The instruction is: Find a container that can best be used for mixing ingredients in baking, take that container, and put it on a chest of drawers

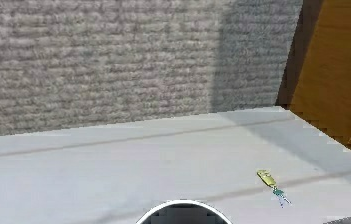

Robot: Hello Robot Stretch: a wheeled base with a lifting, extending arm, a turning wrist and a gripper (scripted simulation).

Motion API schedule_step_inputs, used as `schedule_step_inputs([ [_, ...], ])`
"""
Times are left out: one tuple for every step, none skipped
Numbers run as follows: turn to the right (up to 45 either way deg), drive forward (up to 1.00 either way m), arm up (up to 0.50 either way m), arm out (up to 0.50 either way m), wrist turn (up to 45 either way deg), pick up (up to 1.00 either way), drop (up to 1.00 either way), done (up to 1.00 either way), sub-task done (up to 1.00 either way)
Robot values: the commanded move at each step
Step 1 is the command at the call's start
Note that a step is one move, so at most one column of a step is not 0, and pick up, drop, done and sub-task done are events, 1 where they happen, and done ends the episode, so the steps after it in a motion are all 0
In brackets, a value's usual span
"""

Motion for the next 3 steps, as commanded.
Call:
schedule_step_inputs([
  [-12.0,0.0,0.0,0.0,0.0,0.0,0.0,0.0,0.0],
  [6.0,0.0,0.0,0.0,0.0,0.0,0.0,0.0,0.0],
  [-3.0,0.0,0.0,0.0,0.0,0.0,0.0,0.0,0.0],
])
